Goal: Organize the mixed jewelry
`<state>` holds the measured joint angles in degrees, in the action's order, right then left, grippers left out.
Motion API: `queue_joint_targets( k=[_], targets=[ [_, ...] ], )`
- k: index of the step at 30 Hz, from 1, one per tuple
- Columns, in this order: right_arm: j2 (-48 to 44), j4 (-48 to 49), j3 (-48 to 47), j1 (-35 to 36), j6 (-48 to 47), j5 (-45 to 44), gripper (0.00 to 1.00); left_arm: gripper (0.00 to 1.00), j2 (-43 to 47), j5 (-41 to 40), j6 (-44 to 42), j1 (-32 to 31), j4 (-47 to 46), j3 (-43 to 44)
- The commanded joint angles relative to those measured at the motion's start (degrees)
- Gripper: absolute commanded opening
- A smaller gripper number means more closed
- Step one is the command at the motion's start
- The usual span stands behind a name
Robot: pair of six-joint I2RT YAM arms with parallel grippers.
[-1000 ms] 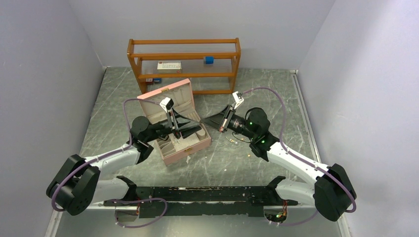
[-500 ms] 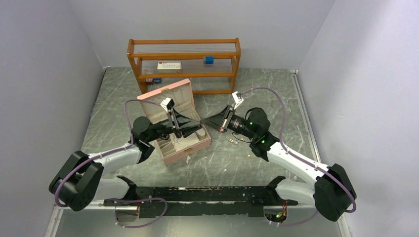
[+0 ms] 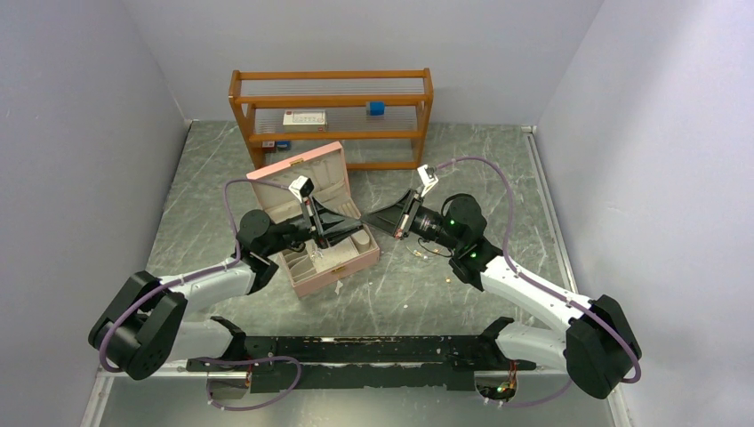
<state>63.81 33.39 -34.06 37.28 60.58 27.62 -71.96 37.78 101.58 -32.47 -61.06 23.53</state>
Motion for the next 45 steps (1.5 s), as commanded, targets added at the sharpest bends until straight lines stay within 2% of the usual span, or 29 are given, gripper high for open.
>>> queue_joint_targets(
  k=[1, 4, 7, 8, 10, 12, 14, 17, 20, 23, 26, 28, 33, 38, 42, 45],
  targets=[
    [-0.3, 1.0, 0.6, -0.3, -0.6, 0.2, 0.0, 0.13, 0.5, -0.3, -1.1, -0.4, -2.0, 0.6],
    [-0.2, 1.1, 0.6, -0.3, -0.3, 0.1, 0.0, 0.05, 0.8, -0.2, -2.0, -0.5, -0.5, 0.7],
    [-0.7, -0.2, 0.2, -0.3, 0.1, -0.3, 0.0, 0.05, 1.6, -0.3, -3.8, -0.4, 1.6, 0.8],
    [-1.1, -1.5, -0.2, -0.4, -0.2, -0.8, 0.03, 0.05, 2.0, -0.3, -4.6, -0.5, 2.7, 0.7],
    [-2.3, -4.7, -0.8, -0.3, -1.1, -2.7, 0.17, 0.05, 3.1, 0.1, -6.3, -0.5, 6.2, 0.8],
    [-3.9, -9.9, -1.4, -0.5, -1.9, -6.7, 0.34, 0.05, 4.6, 1.1, -8.7, -0.4, 12.3, 1.7],
    [-5.0, -15.6, -2.3, -0.8, -2.4, -10.9, 0.43, 0.05, 7.3, 1.5, -13.0, -0.4, 21.5, 3.4],
    [-5.2, -23.0, -3.2, -1.0, -2.4, -16.0, 0.47, 0.05, 11.1, -0.6, -25.0, 0.2, 45.1, 9.1],
    [-4.3, -27.5, -2.1, -1.0, -2.7, -18.9, 0.49, 0.05, 11.0, -5.5, -41.0, 0.7, 70.6, 20.5],
    [-4.5, -28.3, 1.2, -0.9, -3.0, -19.5, 0.48, 0.05, 7.3, -13.2, -56.4, 0.8, 91.3, 31.1],
    [-5.9, -28.4, 4.9, 0.0, -3.4, -20.9, 0.48, 0.05, 2.5, -19.1, -67.5, 0.4, 104.6, 38.5],
    [-7.0, -28.4, 7.3, 0.8, -4.7, -21.7, 0.48, 0.05, -0.3, -25.2, -71.6, -0.6, 110.8, 42.8],
    [-5.9, -25.9, 11.7, 2.4, -5.3, -21.9, 0.47, 0.05, -5.8, -33.9, -76.3, -2.3, 118.1, 50.2],
    [-3.2, -19.1, 15.0, 7.5, -4.7, -23.9, 0.47, 0.05, -10.9, -40.7, -77.2, -3.9, 121.9, 54.1],
    [0.4, -15.0, 15.9, 12.7, -4.5, -27.4, 0.47, 0.05, -13.3, -44.2, -77.2, -5.3, 122.4, 55.6],
    [3.6, -13.0, 16.1, 13.7, -4.3, -27.5, 0.46, 0.05, -14.4, -44.3, -77.2, -5.5, 120.1, 54.7]
  ],
)
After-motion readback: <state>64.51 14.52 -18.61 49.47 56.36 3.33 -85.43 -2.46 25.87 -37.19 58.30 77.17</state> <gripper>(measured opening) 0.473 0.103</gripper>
